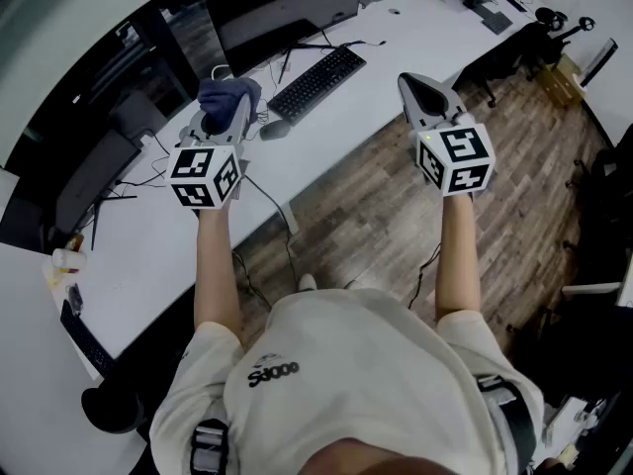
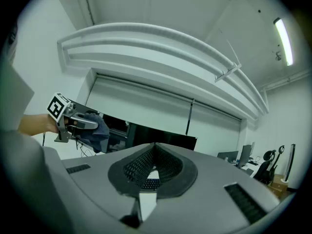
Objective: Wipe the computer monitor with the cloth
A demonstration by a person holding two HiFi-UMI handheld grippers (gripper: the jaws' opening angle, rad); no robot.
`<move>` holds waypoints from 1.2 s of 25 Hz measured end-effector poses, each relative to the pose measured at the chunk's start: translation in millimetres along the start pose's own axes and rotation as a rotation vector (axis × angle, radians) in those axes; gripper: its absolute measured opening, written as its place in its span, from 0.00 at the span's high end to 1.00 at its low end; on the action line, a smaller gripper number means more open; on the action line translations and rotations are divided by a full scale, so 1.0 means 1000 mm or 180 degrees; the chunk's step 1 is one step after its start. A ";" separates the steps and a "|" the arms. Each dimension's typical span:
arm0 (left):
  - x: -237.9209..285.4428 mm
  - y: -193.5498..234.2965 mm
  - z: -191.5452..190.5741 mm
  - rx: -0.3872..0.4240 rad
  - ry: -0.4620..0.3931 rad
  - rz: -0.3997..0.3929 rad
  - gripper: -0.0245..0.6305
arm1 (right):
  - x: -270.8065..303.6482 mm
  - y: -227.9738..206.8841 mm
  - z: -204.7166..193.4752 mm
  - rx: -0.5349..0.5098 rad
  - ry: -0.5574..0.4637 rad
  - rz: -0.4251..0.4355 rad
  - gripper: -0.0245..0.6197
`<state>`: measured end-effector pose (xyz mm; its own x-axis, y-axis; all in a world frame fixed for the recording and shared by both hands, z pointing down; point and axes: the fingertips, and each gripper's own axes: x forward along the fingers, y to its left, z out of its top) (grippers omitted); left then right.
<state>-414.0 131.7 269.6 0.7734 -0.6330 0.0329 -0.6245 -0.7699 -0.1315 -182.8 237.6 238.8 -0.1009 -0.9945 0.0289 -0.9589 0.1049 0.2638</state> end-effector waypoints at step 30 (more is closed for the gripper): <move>0.107 -0.037 -0.075 -0.0118 0.0422 0.0278 0.87 | 0.017 -0.126 -0.095 0.0524 -0.0086 0.0237 0.96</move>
<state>-316.6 86.6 352.5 0.6964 -0.7010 0.1538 -0.6943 -0.7123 -0.1029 -38.5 207.7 297.3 -0.1782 -0.9839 0.0159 -0.9787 0.1789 0.1003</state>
